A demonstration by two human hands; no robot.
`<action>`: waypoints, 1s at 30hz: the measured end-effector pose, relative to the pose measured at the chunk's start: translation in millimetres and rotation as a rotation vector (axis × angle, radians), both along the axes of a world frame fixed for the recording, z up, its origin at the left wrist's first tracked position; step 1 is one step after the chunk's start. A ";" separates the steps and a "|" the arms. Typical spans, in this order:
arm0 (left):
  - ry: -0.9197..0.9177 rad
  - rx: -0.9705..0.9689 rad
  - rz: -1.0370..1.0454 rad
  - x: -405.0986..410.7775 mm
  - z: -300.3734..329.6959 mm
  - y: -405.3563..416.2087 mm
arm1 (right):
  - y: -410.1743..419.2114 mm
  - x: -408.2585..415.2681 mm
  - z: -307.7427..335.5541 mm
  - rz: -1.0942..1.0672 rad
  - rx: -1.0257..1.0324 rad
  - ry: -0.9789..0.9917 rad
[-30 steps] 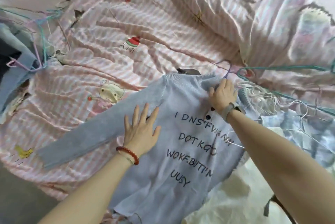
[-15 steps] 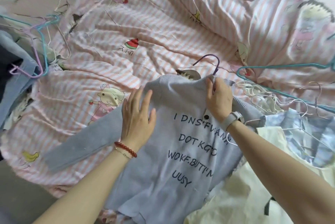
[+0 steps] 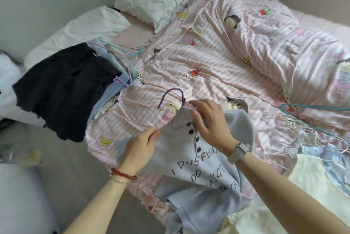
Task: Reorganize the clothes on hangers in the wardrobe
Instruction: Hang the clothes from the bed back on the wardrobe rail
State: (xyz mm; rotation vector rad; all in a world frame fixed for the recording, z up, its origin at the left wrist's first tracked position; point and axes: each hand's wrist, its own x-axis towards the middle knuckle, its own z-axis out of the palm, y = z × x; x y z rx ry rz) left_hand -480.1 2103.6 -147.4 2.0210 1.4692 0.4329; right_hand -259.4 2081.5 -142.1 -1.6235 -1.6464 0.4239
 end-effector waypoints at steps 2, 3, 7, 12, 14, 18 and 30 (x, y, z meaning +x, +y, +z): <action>-0.037 0.014 0.109 -48.2 15.2 -20.4 | -0.9 -24.3 2.4 -0.007 -0.052 -0.060; -0.066 0.018 0.163 -72.7 23.8 -32.4 | -0.6 -37.4 3.3 0.014 -0.102 -0.097; -0.016 0.152 0.430 -172.8 57.6 -97.0 | -0.7 -112.2 12.0 0.370 -0.229 -0.246; 0.123 0.302 0.877 -288.7 80.2 -212.5 | -28.9 -240.4 37.6 0.731 -0.050 -0.382; 0.138 0.331 1.017 -326.0 81.5 -264.6 | -57.6 -294.2 51.9 0.914 -0.002 -0.415; 0.097 0.385 1.284 -371.2 75.3 -380.4 | -132.1 -380.5 74.1 1.279 0.145 -0.410; 0.258 0.497 1.965 -423.9 83.5 -662.5 | -365.9 -564.2 122.4 1.851 0.359 -0.240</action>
